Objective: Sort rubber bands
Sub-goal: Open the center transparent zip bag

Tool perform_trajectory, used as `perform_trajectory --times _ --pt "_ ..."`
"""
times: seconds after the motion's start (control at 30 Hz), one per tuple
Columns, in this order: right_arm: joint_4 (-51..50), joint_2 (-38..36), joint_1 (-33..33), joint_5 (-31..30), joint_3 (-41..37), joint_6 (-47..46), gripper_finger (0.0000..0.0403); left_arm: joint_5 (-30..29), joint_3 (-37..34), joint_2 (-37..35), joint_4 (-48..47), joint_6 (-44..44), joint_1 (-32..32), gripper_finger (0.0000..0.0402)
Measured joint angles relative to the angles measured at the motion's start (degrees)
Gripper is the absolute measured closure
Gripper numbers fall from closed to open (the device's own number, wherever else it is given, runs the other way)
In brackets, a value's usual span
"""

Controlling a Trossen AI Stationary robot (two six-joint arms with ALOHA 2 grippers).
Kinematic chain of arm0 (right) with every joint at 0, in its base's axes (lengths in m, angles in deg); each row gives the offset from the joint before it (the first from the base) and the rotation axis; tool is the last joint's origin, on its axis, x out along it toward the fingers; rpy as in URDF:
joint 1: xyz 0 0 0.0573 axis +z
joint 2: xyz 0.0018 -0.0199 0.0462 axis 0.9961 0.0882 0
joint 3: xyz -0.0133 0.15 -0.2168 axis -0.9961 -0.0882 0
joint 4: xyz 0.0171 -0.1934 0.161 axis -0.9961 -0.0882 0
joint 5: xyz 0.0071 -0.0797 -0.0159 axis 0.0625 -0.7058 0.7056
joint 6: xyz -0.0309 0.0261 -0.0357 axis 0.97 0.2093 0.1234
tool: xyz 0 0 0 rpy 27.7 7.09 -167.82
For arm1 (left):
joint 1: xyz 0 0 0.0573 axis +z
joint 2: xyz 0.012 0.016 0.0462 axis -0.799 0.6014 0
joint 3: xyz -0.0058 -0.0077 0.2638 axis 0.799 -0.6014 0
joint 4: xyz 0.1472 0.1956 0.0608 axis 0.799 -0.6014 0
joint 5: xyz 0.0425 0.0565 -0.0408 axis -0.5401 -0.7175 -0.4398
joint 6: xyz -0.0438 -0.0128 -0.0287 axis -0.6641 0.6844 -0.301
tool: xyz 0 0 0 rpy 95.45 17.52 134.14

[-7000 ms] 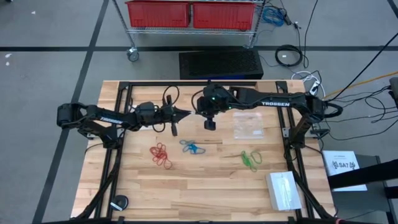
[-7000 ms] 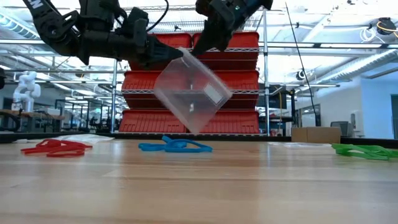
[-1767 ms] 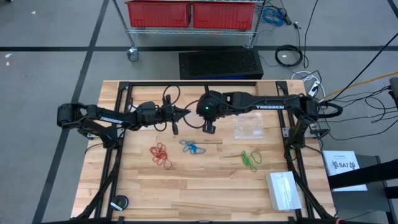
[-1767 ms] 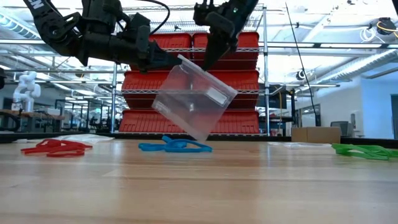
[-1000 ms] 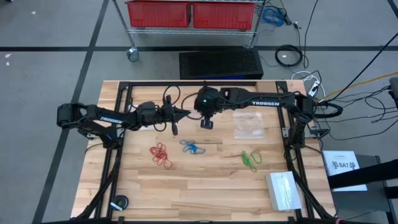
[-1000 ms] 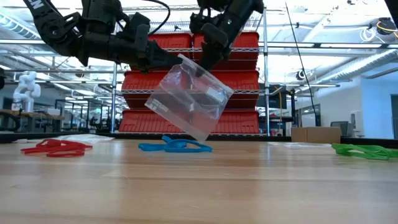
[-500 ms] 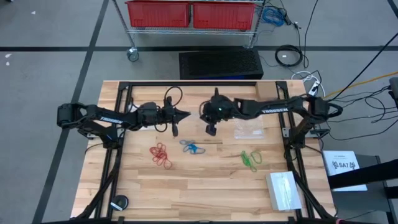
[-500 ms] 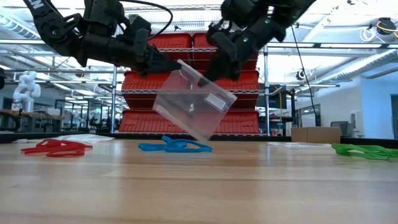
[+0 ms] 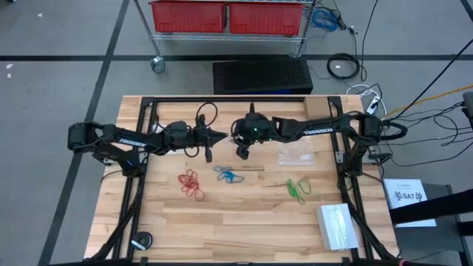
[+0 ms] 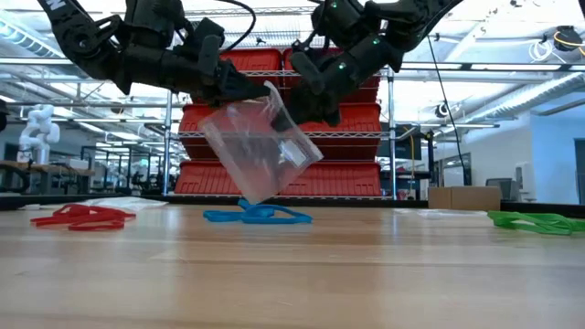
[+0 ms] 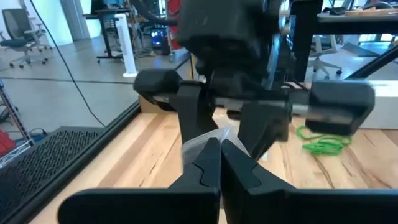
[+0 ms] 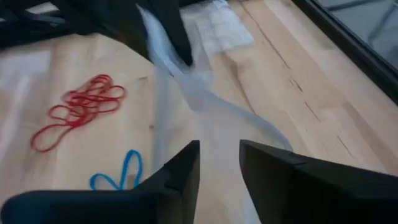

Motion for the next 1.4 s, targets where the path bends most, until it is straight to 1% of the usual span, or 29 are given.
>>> perform_trajectory --times 0.1,0.17,0.23,0.3,0.4,0.53,0.73,0.87,0.93,1.0,1.13,1.27,1.33,1.4 --pt "-1.6 -0.75 -0.01 -1.31 0.22 1.58 0.0305 0.0 0.0 0.0 0.05 -0.04 0.0 0.0402" --pt "-3.8 -2.49 -0.01 -1.35 0.22 3.08 0.0333 0.0 0.0 0.0 0.11 -0.47 -0.02 0.0401" --pt "-5.95 -4.57 -0.01 -1.34 0.22 4.35 0.0373 0.0 0.0 0.0 0.36 -1.4 -0.11 0.0402" --pt "-8.34 -5.9 -0.01 -1.0 0.24 5.02 0.0394 0.0 0.0 -0.01 1.16 -1.47 -0.63 0.0402" --pt "-9.75 -6.08 0.01 1.67 0.22 5.16 0.04 -0.01 0.35 0.0 1.44 -1.48 -1.58 0.0402" --pt "-7.39 -4.31 1.25 1.64 0.21 6.2 0.0402 -2.36 2.04 1.95 1.49 -1.44 -3.15 0.0402" --pt "-5.32 -3.03 2.93 -0.37 0.2 6.14 0.0403 -4.6 4.37 5.58 1.38 -0.94 -4.8 0.0402" --pt "-5.26 -2.91 4.01 -5.26 0.2 3.42 0.0402 -4.8 4.68 5.79 1.72 -0.99 -4.85 0.0402" --pt "-4.98 -2.59 3.98 -5.52 0.2 1.1 0.0394 -4.85 4.72 5.79 2.58 -1.02 -4.85 0.0402" --pt "-5.29 -2.3 3.87 -5.54 0.15 -0.72 0.0376 -4.85 4.72 5.79 3.16 -1.02 -4.85 0.0402" --pt "-5.28 -1.92 3.92 -5.49 0.11 -2.77 0.0317 -4.96 4.72 5.68 3.33 -1.02 -4.85 0.0401" --pt "-6.75 -2.65 3.92 -5.23 0.11 -2.92 0.0255 -5.01 4.72 5.68 4.11 -1.04 -4.85 0.0402" --pt "-8.69 -4.13 3.7 -3.85 0.11 -3.1 0.0233 -5.01 4.72 5.68 4.18 -1.09 -4.85 0.0402" --pt "-9.47 -5.64 3.31 -2.84 0.11 -3.36 0.022 -5.01 4.72 5.66 4.49 -1.35 -4.85 0.0402"
